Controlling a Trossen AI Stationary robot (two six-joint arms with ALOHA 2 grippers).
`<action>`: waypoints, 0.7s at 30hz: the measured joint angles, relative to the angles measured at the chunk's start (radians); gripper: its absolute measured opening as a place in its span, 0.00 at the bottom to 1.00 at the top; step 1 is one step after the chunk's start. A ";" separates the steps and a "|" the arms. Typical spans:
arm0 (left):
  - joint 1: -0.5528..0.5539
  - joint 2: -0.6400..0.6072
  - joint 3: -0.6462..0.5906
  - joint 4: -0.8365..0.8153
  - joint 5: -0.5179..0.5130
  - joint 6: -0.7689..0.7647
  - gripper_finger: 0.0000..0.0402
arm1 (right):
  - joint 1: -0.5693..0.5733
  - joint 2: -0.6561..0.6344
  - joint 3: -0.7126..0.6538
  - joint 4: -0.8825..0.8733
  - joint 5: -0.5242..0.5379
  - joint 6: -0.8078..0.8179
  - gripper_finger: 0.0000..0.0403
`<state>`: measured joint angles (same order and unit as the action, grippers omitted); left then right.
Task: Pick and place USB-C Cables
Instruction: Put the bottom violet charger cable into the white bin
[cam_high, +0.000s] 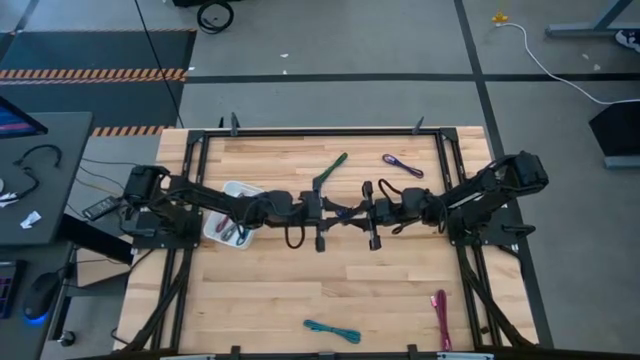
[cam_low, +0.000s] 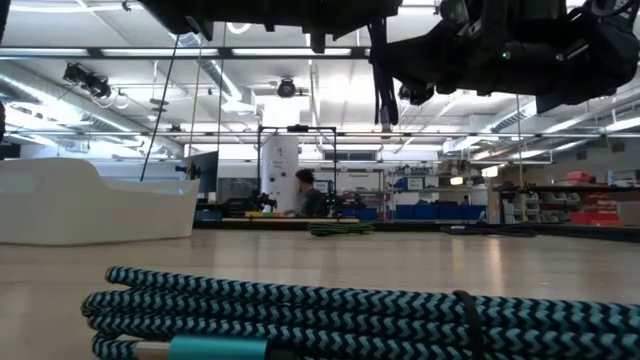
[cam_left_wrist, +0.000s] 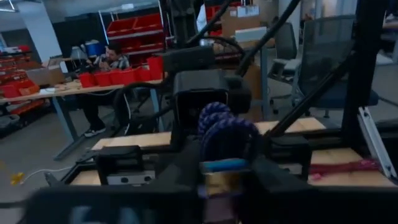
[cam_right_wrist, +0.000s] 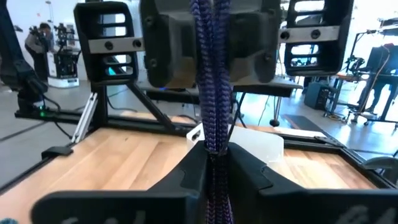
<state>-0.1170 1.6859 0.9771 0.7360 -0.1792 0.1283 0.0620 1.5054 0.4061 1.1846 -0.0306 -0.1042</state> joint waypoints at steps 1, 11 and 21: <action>-0.002 0.000 0.000 -0.010 0.000 -0.001 0.11 | 0.000 0.000 0.000 -0.011 0.000 -0.001 0.15; -0.099 -0.167 0.001 -0.335 -0.257 -0.050 0.08 | -0.073 -0.059 0.000 -0.184 0.014 0.068 0.37; -0.019 -0.435 0.000 -1.233 -0.532 -0.631 0.08 | -0.112 -0.067 0.000 -0.326 0.041 0.078 0.42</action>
<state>-0.1365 1.2513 0.9775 -0.4973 -0.7115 -0.5025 -0.0502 1.4389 0.4057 0.8585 0.0101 -0.0261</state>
